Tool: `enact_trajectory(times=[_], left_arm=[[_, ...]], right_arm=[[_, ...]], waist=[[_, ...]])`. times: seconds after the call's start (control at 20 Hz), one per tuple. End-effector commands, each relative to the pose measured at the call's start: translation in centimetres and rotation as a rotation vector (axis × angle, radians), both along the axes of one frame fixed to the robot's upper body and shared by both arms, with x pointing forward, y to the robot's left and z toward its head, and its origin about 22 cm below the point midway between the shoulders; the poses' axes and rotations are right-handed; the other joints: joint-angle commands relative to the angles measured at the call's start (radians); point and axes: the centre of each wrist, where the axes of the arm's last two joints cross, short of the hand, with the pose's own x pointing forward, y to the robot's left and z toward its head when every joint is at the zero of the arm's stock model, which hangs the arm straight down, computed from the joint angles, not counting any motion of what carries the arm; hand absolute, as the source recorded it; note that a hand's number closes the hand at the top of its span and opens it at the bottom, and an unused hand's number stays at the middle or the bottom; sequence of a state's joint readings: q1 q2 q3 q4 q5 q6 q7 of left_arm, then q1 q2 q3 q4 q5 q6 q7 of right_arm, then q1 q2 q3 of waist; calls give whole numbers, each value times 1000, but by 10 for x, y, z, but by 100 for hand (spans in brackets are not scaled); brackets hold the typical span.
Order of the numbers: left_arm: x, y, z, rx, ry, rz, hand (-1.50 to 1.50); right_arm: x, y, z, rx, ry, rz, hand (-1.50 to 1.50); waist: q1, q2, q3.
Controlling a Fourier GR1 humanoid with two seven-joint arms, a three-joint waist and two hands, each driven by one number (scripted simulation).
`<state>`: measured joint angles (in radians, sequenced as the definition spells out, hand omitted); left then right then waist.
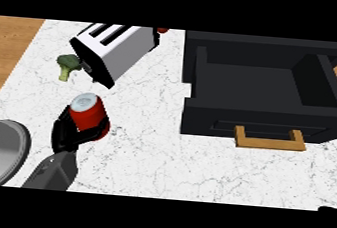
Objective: Pick up the can, place it into the drawer and close the drawer
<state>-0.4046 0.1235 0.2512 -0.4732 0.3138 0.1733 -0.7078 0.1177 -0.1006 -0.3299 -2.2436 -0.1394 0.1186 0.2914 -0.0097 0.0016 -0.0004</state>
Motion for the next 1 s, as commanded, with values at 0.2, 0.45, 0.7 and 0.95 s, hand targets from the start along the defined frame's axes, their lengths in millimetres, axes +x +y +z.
enact_trajectory(times=[0.2,0.45,0.7,0.95], left_arm=[[31,-49,12,15,-19,-333,150],[66,-55,41,-38,-77,-390,150],[78,-78,65,-32,-104,-463,150],[95,-97,106,21,-135,-507,150]], right_arm=[[12,6,-3,-11,-12,17,-150],[16,0,7,9,-26,6,-150],[-13,5,-5,-10,-11,-23,-150],[0,2,-5,-31,-20,-25,-150]], waist=[[-16,8,-1],[-15,6,-1],[3,-4,1],[8,-4,1]])
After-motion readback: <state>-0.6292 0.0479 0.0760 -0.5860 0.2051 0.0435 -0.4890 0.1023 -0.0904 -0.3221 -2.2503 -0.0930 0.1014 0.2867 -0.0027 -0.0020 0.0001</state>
